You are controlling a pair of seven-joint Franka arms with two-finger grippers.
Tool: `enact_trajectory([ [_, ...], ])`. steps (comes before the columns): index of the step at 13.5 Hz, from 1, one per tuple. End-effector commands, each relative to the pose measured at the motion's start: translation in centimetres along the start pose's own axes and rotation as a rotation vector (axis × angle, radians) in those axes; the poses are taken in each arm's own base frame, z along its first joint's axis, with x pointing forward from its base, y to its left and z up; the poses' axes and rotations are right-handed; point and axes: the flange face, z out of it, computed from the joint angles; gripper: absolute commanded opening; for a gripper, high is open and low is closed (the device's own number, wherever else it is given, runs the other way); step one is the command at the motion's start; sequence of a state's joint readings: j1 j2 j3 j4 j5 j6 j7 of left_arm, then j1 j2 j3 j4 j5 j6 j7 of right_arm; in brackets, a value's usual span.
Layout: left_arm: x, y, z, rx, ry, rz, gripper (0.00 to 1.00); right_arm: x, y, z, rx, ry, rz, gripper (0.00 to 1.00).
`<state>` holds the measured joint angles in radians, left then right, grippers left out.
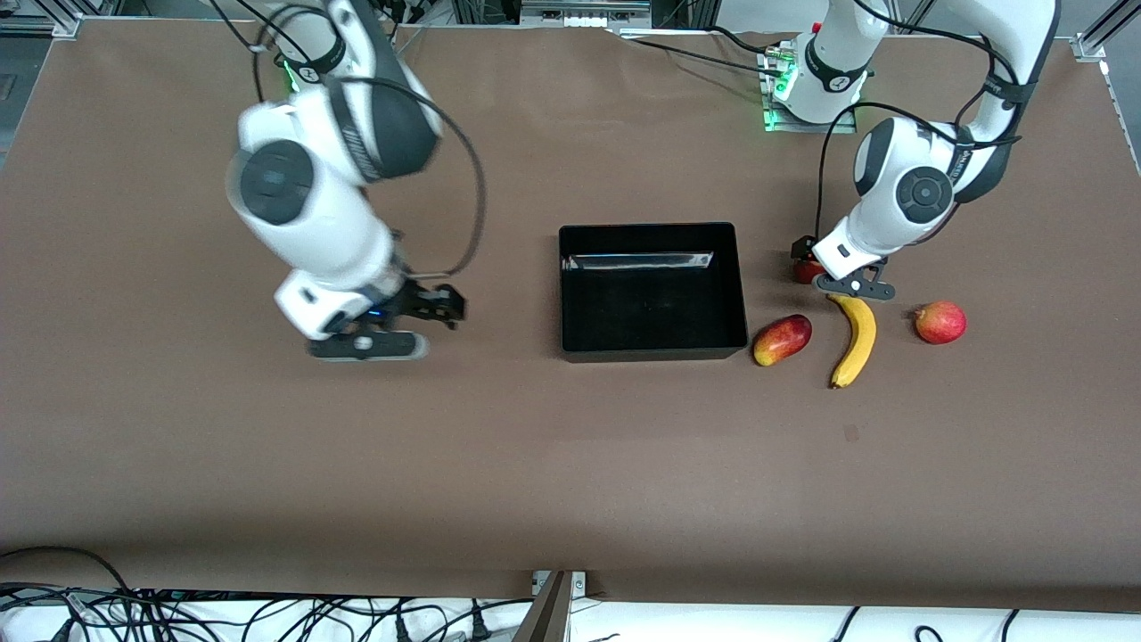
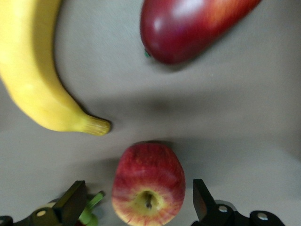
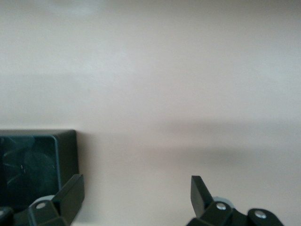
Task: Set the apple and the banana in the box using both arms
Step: 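Grasp the small apple with the left gripper while the right gripper rests, then carry the apple into the black tray and open the left gripper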
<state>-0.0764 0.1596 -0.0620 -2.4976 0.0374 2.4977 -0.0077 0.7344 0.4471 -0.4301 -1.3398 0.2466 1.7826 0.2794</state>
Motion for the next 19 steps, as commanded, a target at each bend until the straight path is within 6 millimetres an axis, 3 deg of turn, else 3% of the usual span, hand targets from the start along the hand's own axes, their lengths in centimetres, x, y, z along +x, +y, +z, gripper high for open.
enact_trajectory([
  [1,-0.1,1.0,2.2,-0.010,0.017,0.012,1.00,-2.1,5.7,-4.5,0.050,-0.062,-0.054,1.00],
  [2,-0.1,0.8,2.8,-0.012,0.013,0.006,1.00,-3.1,7.9,-5.9,0.065,-0.076,-0.041,1.00],
  [3,-0.1,0.8,2.8,-0.012,0.013,0.008,0.85,-4.0,10.8,-6.9,0.073,-0.083,-0.017,1.00],
  [4,-0.1,0.8,2.7,-0.012,0.010,0.008,0.47,-4.8,12.9,-7.6,0.087,-0.089,-0.027,1.00],
  [5,0.1,0.8,2.5,-0.011,0.011,0.021,0.26,-5.6,14.3,-8.4,0.071,-0.086,-0.031,1.00],
  [6,0.1,0.7,2.2,-0.010,0.010,0.021,0.19,-6.4,15.4,-9.2,0.044,-0.076,-0.032,1.00],
  [7,0.1,0.8,1.7,-0.009,-0.010,0.021,0.15,-7.0,16.4,-9.7,0.020,-0.071,-0.036,1.00],
  [8,0.6,0.8,-0.1,-0.005,-0.012,0.020,0.14,-7.8,17.4,-10.4,0.006,-0.062,-0.044,1.00],
  [11,3.4,1.7,-7.0,0.005,-0.097,0.026,0.14,-9.0,20.1,-11.6,-0.014,-0.041,-0.032,1.00],
  [13,5.6,5.5,-12.6,0.003,-0.147,0.057,0.14,-9.1,21.0,-11.9,-0.019,-0.038,-0.030,1.00],
  [14,6.6,8.5,-14.4,-0.001,-0.154,0.032,0.14,-9.1,20.8,-12.1,-0.025,-0.033,-0.037,1.00],
  [15,7.0,12.0,-15.2,-0.031,-0.167,-0.032,0.14,-9.0,21.5,-12.2,-0.028,-0.029,-0.029,1.00],
  [17,7.5,18.5,-14.9,-0.056,-0.178,-0.158,0.14,-9.0,21.8,-12.3,-0.035,-0.029,-0.047,1.00],
  [19,8.2,21.9,-12.4,-0.064,-0.175,-0.197,0.16,-9.0,22.1,-12.3,-0.037,-0.028,-0.041,1.00],
])
